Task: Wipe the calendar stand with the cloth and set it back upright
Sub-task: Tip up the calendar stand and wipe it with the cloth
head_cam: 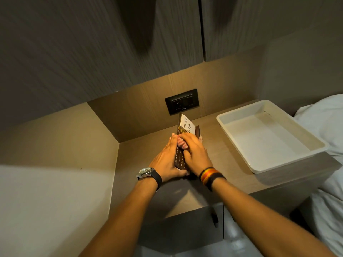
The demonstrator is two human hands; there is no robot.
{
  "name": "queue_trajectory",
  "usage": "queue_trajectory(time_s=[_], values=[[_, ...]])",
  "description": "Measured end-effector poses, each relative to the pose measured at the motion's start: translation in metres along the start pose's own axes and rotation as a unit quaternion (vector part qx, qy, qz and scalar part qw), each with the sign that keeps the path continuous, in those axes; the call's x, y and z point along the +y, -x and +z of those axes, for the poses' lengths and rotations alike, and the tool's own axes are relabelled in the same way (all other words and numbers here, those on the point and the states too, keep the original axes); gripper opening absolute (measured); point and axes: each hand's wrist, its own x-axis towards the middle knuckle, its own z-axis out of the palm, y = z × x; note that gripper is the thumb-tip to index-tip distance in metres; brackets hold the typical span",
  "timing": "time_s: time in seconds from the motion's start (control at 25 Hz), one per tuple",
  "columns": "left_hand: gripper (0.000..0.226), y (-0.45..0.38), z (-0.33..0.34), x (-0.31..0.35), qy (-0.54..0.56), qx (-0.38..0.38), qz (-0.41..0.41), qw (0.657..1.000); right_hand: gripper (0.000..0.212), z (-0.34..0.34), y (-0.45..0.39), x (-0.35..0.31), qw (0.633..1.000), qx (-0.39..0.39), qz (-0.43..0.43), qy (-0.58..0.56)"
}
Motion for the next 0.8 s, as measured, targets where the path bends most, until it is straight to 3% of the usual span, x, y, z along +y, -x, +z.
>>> queue_trajectory(time_s=[0.16, 0.4, 0.52, 0.8], values=[[0.144, 0.001, -0.001, -0.005, -0.006, -0.011, 0.004, 1.0, 0.056, 0.009, 0.073, 0.002, 0.999, -0.014, -0.023, -0.042], [0.146, -0.003, 0.001, -0.002, -0.018, -0.007, -0.003, 1.0, 0.053, 0.007, 0.049, 0.019, 0.992, 0.019, 0.087, -0.085], [0.147, -0.002, 0.0, -0.004, -0.017, -0.004, 0.0, 1.0, 0.055, 0.01, 0.093, 0.013, 0.994, 0.0, 0.047, -0.099], [0.148, -0.003, 0.001, 0.0, -0.016, -0.003, 0.005, 1.0, 0.044, -0.001, -0.026, 0.039, 0.983, 0.075, 0.137, -0.1]])
